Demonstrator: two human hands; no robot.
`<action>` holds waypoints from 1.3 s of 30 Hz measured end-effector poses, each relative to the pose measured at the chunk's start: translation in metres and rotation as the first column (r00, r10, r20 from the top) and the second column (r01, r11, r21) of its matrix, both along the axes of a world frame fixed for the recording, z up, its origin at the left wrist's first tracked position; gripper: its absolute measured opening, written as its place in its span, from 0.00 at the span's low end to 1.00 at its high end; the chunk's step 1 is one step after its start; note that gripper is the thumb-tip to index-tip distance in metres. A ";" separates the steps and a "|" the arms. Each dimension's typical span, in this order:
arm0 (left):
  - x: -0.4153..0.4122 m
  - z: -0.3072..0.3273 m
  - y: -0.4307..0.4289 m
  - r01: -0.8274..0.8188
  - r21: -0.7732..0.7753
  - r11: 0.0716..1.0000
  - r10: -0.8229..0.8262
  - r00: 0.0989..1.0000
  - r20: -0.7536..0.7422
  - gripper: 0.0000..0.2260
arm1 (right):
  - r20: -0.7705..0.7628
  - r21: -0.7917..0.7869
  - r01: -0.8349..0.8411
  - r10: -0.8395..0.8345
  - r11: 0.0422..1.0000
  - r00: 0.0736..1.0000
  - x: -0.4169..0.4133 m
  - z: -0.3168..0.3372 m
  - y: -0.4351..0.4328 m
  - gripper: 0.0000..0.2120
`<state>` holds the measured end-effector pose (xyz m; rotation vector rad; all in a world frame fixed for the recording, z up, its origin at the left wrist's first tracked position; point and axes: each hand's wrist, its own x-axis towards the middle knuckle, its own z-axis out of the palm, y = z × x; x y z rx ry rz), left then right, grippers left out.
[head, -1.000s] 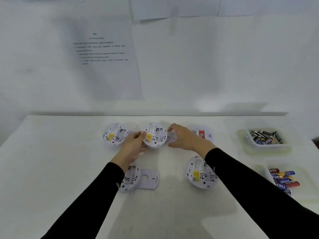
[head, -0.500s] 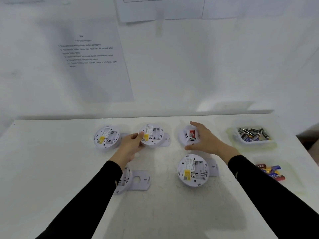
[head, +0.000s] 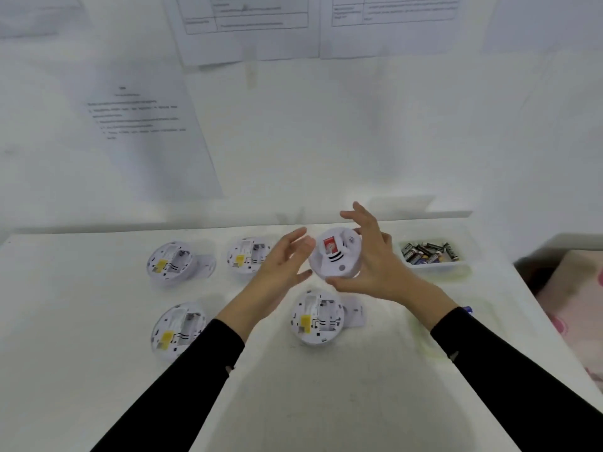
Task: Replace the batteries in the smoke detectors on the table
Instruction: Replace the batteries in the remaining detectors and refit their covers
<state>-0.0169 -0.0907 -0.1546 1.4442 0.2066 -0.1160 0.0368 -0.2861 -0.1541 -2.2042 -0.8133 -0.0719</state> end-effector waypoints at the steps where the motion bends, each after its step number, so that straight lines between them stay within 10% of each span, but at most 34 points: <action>1: 0.000 0.002 -0.014 0.064 -0.068 0.996 -0.066 0.998 -0.026 0.22 | 0.053 0.010 -0.027 0.027 1.000 0.998 -0.007 0.005 -0.006 0.48; 7: -0.009 0.003 -0.087 0.217 -0.518 0.828 -0.296 0.952 -0.074 0.34 | 0.116 0.177 -0.169 0.150 0.970 0.982 -0.041 0.025 -0.048 0.46; 12: -0.016 -0.004 -0.129 0.078 -0.696 0.714 -0.176 0.982 -0.070 0.33 | -0.007 0.264 0.102 -0.104 0.959 0.995 -0.059 0.015 -0.096 0.34; 39: -0.016 -0.010 -0.191 -0.003 -0.605 0.796 -0.020 0.999 -0.031 0.26 | 0.307 0.045 0.137 -0.144 0.990 0.941 -0.042 0.007 -0.136 0.32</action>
